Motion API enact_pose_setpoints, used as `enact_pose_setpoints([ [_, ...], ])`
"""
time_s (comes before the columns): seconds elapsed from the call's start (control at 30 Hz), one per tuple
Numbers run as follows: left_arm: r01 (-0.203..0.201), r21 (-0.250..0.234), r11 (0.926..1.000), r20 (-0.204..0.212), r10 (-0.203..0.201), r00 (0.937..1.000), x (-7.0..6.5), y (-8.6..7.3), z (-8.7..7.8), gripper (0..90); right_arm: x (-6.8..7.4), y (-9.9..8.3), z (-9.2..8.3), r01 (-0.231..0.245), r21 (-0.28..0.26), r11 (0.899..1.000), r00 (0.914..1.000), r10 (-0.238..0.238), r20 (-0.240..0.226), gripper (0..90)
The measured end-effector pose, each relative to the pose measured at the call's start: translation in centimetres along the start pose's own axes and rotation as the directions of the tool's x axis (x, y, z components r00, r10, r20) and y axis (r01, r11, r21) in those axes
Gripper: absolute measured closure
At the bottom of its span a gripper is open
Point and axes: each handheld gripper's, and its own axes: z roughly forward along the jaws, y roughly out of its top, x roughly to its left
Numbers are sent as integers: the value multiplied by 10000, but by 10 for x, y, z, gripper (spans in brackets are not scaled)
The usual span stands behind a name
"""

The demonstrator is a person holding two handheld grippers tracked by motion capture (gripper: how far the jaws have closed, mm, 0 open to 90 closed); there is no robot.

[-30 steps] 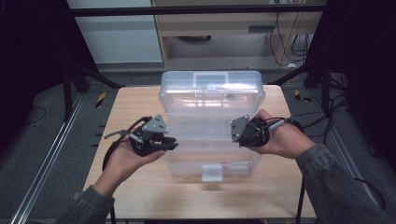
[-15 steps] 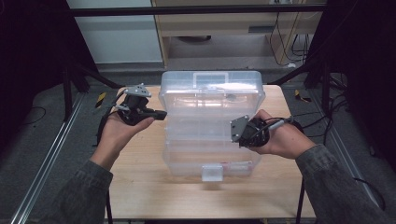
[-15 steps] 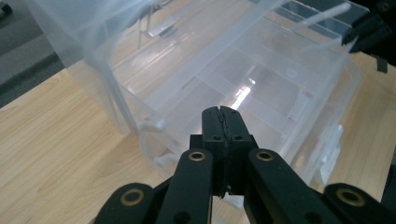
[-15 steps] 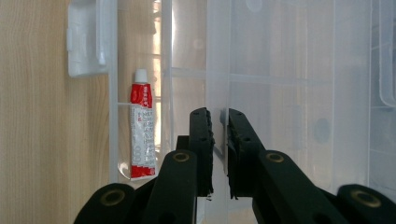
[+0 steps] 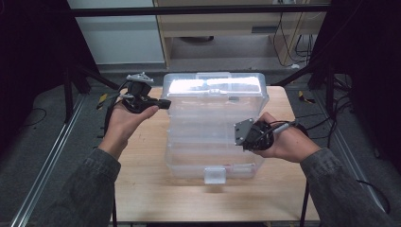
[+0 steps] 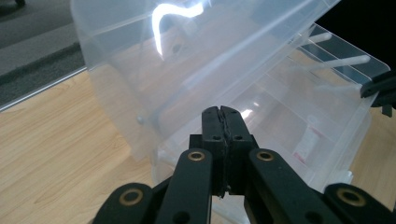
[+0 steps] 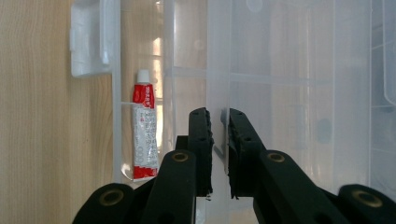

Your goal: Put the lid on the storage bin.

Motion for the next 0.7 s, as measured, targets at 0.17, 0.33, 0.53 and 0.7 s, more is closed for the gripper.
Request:
enact_pose_setpoints([
  [0.17,-43,67,10000,-37,43,10000,0,-1,0,891,1,0,0,73,24,10000,10000,-73,-11,808],
  [0.33,-106,165,9998,-90,108,9999,-3,-2,-1,887,1,0,0,59,36,10000,10000,-58,-40,804],
  [0.53,-195,141,9997,-97,196,9998,-7,-7,-4,883,4,0,1,35,25,10000,10000,-35,-33,793],
  [0.7,-197,130,9997,-28,197,9998,-9,-15,-4,885,7,-2,2,-26,-83,10000,10000,25,-80,768],
])
